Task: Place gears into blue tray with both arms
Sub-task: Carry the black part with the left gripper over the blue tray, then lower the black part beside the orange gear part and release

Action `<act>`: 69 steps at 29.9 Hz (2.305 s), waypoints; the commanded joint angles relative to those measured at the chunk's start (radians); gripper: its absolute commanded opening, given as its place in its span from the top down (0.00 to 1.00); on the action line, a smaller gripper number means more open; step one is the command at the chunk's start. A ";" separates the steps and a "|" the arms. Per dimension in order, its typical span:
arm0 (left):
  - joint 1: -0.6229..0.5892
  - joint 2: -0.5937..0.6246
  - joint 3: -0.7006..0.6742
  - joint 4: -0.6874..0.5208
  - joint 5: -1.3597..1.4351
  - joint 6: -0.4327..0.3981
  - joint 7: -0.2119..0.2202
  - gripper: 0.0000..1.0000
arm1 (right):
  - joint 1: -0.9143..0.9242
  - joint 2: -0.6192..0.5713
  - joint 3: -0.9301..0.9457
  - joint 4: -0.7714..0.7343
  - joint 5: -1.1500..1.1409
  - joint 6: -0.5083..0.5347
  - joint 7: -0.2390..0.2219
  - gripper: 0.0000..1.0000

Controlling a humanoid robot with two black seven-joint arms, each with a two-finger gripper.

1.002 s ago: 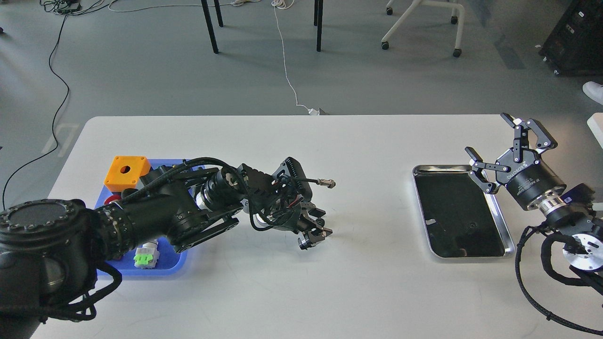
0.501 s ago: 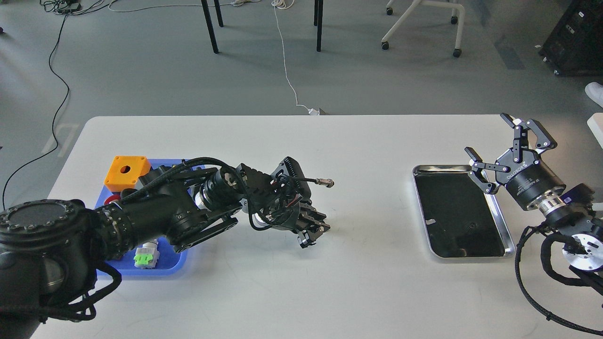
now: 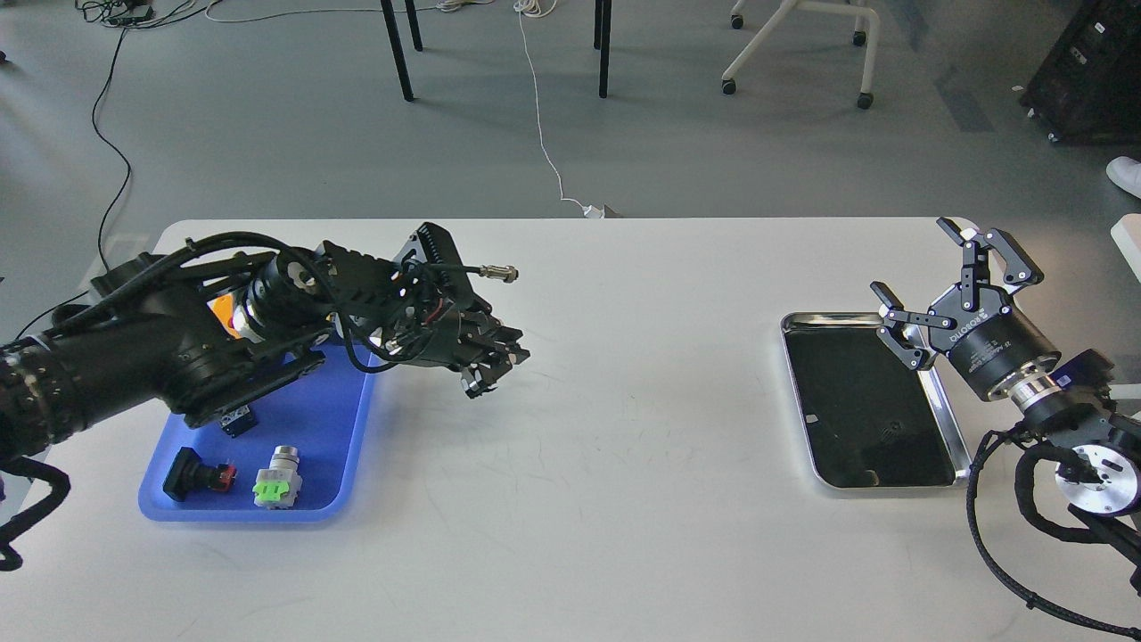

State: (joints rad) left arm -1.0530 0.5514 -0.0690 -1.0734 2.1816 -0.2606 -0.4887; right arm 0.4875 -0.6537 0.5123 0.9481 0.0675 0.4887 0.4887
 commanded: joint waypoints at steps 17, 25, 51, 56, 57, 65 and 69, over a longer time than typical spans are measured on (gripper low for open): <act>0.252 0.274 -0.111 -0.039 0.000 0.032 0.000 0.86 | 0.000 0.000 -0.005 -0.002 0.000 0.000 0.000 0.04; 0.263 0.271 -0.109 -0.008 0.000 0.029 0.000 0.85 | 0.000 0.002 -0.003 0.000 0.000 0.000 0.000 0.04; 0.277 0.213 -0.112 0.107 0.000 0.031 0.000 0.76 | -0.001 0.002 -0.002 0.000 0.000 0.000 0.000 0.04; 0.277 0.202 -0.112 0.121 0.000 0.031 0.000 0.76 | -0.001 0.002 -0.003 0.000 0.000 0.000 0.000 0.04; 0.277 0.202 -0.112 0.121 0.000 0.031 0.000 0.76 | -0.001 0.002 -0.003 0.000 0.000 0.000 0.000 0.04; 0.278 0.202 -0.111 0.122 0.000 0.031 0.000 0.64 | -0.001 0.002 -0.003 0.000 0.000 0.000 0.000 0.04; 0.277 0.202 -0.112 0.122 0.000 0.031 0.000 0.46 | -0.001 0.002 -0.003 0.000 0.000 0.000 0.000 0.04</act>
State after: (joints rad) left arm -0.7746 0.7531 -0.1806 -0.9508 2.1818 -0.2298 -0.4883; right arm 0.4862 -0.6520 0.5092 0.9479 0.0675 0.4887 0.4887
